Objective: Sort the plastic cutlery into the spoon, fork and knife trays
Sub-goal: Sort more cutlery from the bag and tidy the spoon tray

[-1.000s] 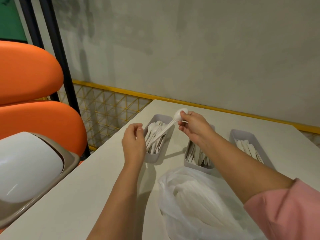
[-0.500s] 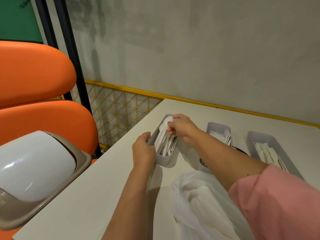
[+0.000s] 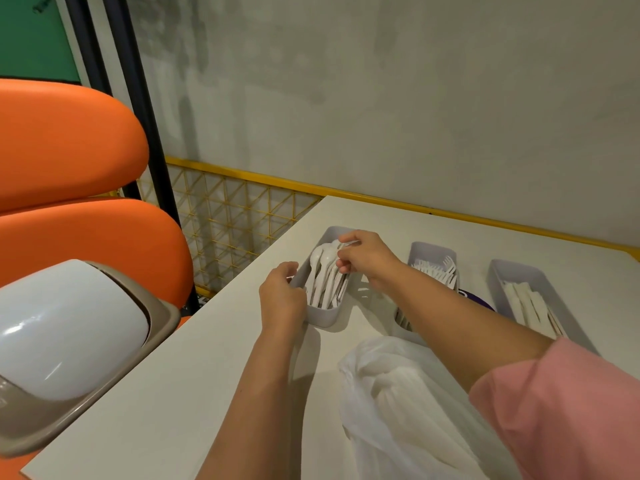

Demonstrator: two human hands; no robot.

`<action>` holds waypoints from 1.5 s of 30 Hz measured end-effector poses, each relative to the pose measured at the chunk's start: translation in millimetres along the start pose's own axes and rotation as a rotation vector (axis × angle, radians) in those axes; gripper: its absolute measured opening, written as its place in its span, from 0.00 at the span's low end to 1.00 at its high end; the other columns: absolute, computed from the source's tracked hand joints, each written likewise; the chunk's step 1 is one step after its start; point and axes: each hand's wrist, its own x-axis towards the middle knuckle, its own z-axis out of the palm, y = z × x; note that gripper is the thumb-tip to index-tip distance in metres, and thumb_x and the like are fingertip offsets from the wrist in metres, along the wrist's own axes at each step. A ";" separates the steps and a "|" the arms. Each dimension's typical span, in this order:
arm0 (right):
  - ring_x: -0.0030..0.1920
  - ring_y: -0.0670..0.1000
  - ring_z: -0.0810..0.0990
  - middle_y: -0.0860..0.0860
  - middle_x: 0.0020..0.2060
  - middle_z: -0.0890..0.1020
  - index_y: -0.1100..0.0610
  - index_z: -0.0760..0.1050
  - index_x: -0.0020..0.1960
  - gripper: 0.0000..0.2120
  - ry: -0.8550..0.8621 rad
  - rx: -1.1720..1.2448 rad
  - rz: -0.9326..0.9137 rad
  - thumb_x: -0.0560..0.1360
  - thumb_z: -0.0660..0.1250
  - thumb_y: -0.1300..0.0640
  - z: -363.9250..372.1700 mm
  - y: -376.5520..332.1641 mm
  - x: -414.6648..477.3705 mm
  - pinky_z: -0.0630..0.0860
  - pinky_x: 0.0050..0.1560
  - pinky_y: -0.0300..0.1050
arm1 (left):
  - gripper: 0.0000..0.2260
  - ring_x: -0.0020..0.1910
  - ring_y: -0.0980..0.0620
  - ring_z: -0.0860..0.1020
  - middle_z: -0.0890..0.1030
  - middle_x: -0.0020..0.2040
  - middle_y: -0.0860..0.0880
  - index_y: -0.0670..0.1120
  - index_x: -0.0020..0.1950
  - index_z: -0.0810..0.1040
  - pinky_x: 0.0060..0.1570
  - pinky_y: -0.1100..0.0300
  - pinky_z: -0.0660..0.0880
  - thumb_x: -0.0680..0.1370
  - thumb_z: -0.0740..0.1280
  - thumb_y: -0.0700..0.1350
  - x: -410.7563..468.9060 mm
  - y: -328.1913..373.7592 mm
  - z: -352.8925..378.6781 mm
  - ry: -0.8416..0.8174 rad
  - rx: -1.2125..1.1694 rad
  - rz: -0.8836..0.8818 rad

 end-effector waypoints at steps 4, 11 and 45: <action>0.35 0.48 0.76 0.57 0.43 0.77 0.59 0.73 0.60 0.12 -0.120 -0.088 -0.051 0.77 0.62 0.66 -14.6 -3.2 -24.4 0.75 0.35 0.37 | 0.16 0.60 0.48 0.73 0.77 0.59 0.46 0.43 0.60 0.77 0.54 0.65 0.66 0.75 0.60 0.32 -3.0 5.6 1.8 0.104 0.056 0.191; 0.37 0.47 0.78 0.49 0.38 0.77 0.58 0.76 0.56 0.09 -0.381 -0.430 -0.116 0.76 0.65 0.60 -55.1 4.7 -82.8 0.76 0.40 0.43 | 0.07 0.36 0.60 0.73 0.79 0.41 0.51 0.45 0.49 0.80 0.36 0.76 0.68 0.75 0.65 0.36 -27.2 23.3 17.5 -0.195 0.007 0.418; 0.34 0.48 0.66 0.48 0.34 0.69 0.54 0.65 0.37 0.10 -0.544 -0.958 -0.093 0.74 0.63 0.53 -102.2 87.8 -190.1 0.63 0.36 0.42 | 0.45 0.69 0.54 0.64 0.65 0.71 0.57 0.58 0.75 0.51 0.67 0.60 0.62 0.67 0.76 0.52 -101.4 36.2 -6.5 -1.166 0.708 0.347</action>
